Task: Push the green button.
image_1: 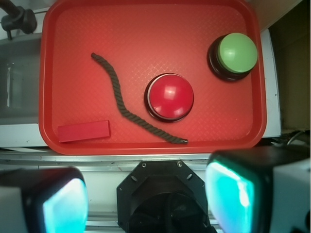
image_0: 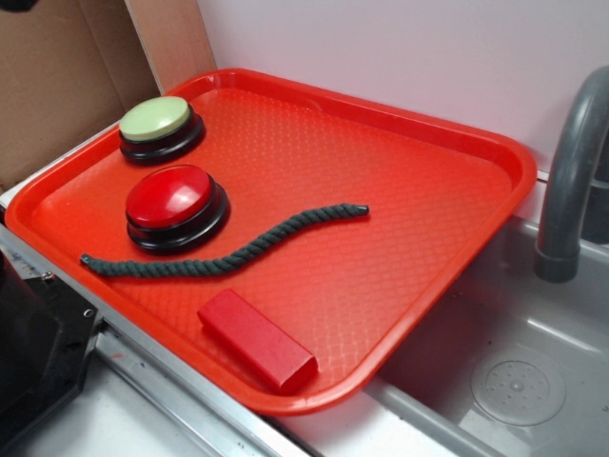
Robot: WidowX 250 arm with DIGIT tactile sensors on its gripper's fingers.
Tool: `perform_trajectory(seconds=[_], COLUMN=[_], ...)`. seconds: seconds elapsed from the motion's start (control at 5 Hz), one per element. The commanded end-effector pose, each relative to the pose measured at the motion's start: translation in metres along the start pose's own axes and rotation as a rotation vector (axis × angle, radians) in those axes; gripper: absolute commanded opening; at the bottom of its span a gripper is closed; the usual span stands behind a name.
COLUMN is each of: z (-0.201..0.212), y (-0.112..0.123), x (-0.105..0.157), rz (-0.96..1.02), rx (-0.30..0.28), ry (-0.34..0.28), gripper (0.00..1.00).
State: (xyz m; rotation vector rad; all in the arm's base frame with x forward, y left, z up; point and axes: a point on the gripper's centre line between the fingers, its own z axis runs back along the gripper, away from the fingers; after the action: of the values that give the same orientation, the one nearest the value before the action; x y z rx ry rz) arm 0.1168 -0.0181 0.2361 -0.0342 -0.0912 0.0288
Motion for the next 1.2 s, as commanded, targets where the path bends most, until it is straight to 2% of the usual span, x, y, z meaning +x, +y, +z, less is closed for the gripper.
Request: perform_trajectory(seconds=[0.0,0.2,0.4,0.6,0.8,1.0], z=[0.000,-0.051,-0.080,-0.092,-0.095,-0.104], y=[0.000,0.051,0.075,0.091,0.112,0.137], x=[0.000,0.030,0.065,0.097,0.122,0.133], rz=[0.000,0.242,0.319,0.428,0.604,0.701], rx=[0.000,0.085,0.186,0.223,0.265,0.217], ry=[0.000,0.165,0.157,0.059,-0.085,-0.122], gripper=[1.00,1.00,1.00,1.00,1.00,1.00])
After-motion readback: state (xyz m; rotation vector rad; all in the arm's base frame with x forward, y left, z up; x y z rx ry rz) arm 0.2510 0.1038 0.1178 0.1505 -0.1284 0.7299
